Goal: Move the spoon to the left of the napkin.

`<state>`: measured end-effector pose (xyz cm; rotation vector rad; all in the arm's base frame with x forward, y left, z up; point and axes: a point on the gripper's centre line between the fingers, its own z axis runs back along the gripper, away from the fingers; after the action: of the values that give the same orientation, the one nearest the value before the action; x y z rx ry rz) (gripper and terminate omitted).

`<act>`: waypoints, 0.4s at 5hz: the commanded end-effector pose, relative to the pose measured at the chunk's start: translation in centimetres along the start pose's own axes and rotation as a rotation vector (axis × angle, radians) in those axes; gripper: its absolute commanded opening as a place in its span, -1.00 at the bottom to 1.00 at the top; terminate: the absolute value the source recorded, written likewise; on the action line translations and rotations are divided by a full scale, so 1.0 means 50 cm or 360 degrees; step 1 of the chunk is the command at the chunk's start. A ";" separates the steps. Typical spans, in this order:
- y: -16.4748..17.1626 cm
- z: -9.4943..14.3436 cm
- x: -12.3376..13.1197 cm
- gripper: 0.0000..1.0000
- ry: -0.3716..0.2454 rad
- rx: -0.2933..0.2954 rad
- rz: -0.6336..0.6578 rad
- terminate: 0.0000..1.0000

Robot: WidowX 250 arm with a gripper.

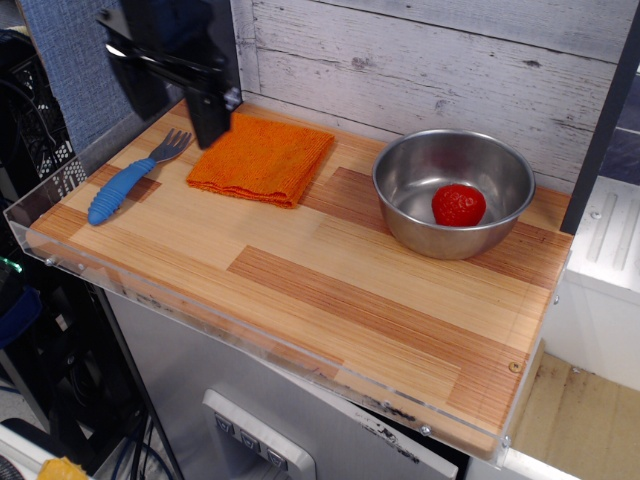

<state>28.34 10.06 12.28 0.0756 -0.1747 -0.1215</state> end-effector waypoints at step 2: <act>0.021 0.049 0.004 1.00 0.0120 0.0076 0.0168 -1.00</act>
<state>28.66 10.43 13.45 0.1023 -0.0692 -0.0124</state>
